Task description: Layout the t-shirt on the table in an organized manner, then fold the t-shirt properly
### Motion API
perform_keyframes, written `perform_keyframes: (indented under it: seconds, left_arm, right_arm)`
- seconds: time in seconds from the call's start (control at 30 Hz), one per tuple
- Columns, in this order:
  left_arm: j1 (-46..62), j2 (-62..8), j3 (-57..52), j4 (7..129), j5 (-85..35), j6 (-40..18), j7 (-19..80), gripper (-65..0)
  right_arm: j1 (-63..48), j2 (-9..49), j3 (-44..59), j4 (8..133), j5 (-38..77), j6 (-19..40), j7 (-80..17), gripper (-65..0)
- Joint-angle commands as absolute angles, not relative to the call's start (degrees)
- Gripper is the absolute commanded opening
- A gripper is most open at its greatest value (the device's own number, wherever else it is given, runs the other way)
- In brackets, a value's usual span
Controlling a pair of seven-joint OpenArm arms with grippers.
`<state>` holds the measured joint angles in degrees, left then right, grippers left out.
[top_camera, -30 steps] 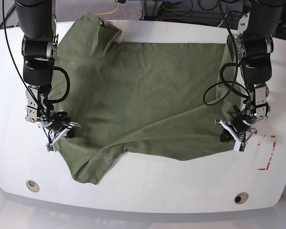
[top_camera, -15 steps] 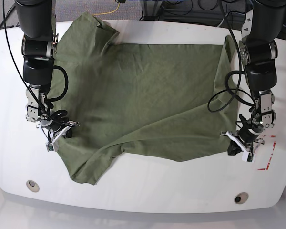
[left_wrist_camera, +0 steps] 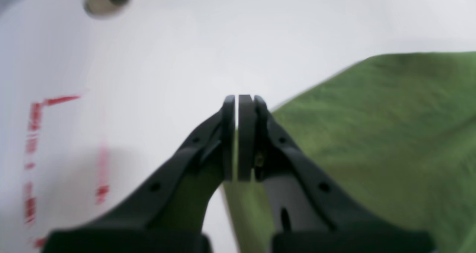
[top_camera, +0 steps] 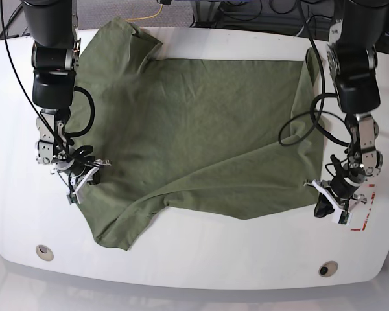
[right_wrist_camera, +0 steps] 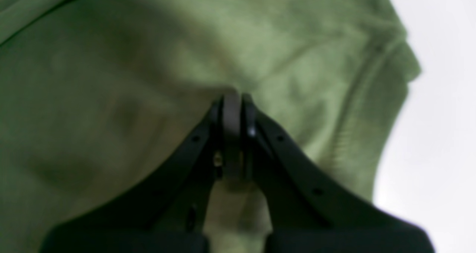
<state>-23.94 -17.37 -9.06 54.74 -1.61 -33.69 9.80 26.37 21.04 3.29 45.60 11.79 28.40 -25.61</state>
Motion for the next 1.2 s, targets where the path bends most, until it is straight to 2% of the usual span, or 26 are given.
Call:
perform_keyframes:
  seconds: [0.0,0.2,0.57,0.93,1.17]
  left_arm:
    - [-21.1,-17.9,-9.2,62.0,-5.1,-33.9,10.7,-65.0]
    - [-13.6,-17.8,-9.2,72.7,-7.9,-33.9,14.5,-65.0]
    - [-7.6,-17.5,-9.1,74.2,-8.2,-33.9,14.5,-65.0]
    - [8.0,-16.0,-9.1,93.8,-10.0,-33.9,17.0,-65.0]
    - [16.3,-16.0,-9.1,101.7,-10.7,-33.9,17.3,-65.0]
  right_arm:
    - [27.6,20.8,3.5,47.3,11.9,28.5,-24.8,-64.4]
    - [27.6,19.9,3.5,47.3,11.9,28.5,-24.8,-64.4]
    - [27.6,19.0,3.5,47.3,11.8,28.5,-24.8,-64.4]
    - [27.6,18.6,3.5,47.3,11.8,28.4,-24.8,-64.4]
    - [27.6,18.6,3.5,47.2,11.9,28.4,-24.8,-64.4]
